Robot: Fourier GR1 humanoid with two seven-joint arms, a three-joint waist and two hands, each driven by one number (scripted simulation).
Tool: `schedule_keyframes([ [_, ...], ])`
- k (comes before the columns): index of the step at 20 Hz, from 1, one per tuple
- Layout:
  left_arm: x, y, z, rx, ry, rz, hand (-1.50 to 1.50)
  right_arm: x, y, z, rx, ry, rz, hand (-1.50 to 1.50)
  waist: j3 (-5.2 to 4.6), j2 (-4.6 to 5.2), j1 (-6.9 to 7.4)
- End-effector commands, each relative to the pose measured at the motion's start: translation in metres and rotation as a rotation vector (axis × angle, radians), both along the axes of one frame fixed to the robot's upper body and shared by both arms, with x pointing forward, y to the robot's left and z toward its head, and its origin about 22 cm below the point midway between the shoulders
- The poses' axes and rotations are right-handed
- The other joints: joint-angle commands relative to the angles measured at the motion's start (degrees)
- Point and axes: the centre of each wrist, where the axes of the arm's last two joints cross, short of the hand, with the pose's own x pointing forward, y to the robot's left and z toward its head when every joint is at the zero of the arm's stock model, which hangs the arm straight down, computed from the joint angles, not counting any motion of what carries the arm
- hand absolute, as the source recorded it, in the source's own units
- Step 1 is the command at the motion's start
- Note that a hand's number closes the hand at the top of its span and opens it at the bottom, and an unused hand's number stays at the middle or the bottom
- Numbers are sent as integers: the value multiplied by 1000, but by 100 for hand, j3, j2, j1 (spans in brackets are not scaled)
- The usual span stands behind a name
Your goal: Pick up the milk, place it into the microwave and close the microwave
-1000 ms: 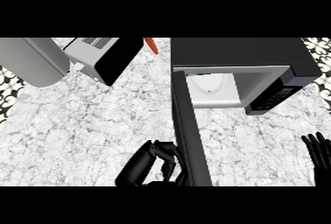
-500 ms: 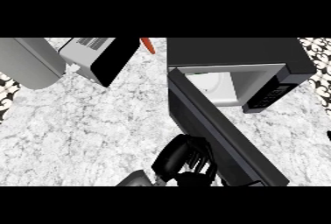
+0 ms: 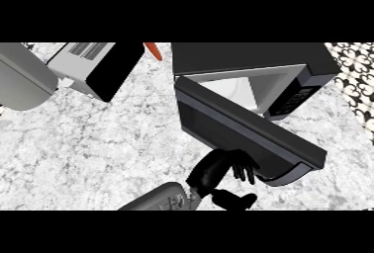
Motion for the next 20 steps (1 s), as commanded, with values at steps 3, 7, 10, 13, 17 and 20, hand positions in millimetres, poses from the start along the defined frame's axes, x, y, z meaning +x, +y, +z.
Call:
schedule_keyframes([
  [3,21,-12,26,-106,-24,32,150,13,16,25,-4,-52,155,-150,-21,69,-412],
  [7,31,-16,46,-223,-65,58,150,20,9,41,-36,-83,196,-150,-26,132,-660],
  [10,43,-19,56,-248,-91,66,150,25,19,42,-17,-97,223,-150,-16,185,-800],
  [13,58,-22,70,-263,-94,91,150,31,16,58,-45,-119,250,-150,-10,202,-879],
  [17,71,-24,81,-266,-106,128,150,35,18,67,-52,-134,269,-150,-5,273,-1168],
  [20,82,-25,90,-277,-134,150,150,36,17,72,-56,-125,297,-150,1,302,-1240],
])
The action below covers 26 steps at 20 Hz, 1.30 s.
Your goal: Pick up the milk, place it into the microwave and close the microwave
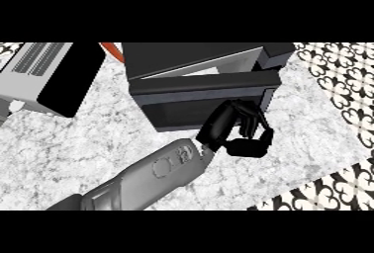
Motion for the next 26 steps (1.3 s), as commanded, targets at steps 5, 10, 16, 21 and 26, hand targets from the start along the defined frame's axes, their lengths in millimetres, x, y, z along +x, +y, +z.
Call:
schedule_keyframes([
  [5,29,-5,29,-27,-43,63,150,5,0,18,-15,-13,69,-150,13,86,-367],
  [10,41,-8,43,-30,-66,82,150,12,-6,35,-28,-47,79,-150,27,152,-497],
  [16,53,-7,53,-49,-60,132,150,15,-8,42,-39,-44,101,-150,33,234,-682],
  [21,54,-7,55,-63,-75,146,150,18,-14,57,-71,-56,93,-150,33,218,-750],
  [26,53,-7,53,-76,-70,163,150,20,-20,64,-86,-50,89,-150,40,245,-800],
])
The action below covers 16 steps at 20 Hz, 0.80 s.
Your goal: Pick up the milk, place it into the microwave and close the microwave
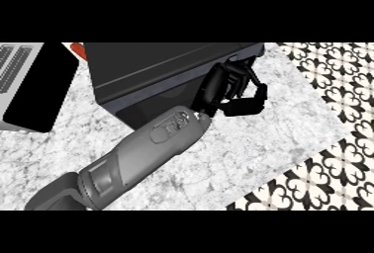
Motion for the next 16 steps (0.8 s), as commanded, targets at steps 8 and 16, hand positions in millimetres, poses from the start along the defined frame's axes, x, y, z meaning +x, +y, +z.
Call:
schedule_keyframes([
  [8,3,-14,12,-8,-23,12,150,7,-10,24,-29,-27,0,-150,22,91,-141],
  [16,2,-15,12,-18,-32,28,150,10,-15,33,-27,-24,9,-150,26,108,-189],
])
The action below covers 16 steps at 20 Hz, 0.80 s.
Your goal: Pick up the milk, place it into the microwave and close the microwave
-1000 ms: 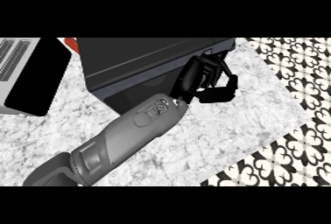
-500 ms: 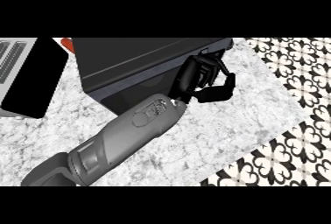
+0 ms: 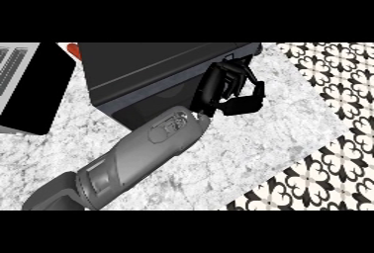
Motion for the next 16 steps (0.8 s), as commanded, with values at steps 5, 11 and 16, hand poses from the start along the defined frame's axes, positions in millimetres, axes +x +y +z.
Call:
schedule_keyframes([
  [5,3,-18,13,2,-9,-13,150,3,-5,10,12,-7,7,-150,21,74,-150],
  [11,16,3,-3,-75,115,254,150,2,-12,12,23,6,-9,-150,2,44,175],
  [16,21,10,-13,-52,145,285,150,-2,-22,17,37,-7,-52,-150,0,27,372],
])
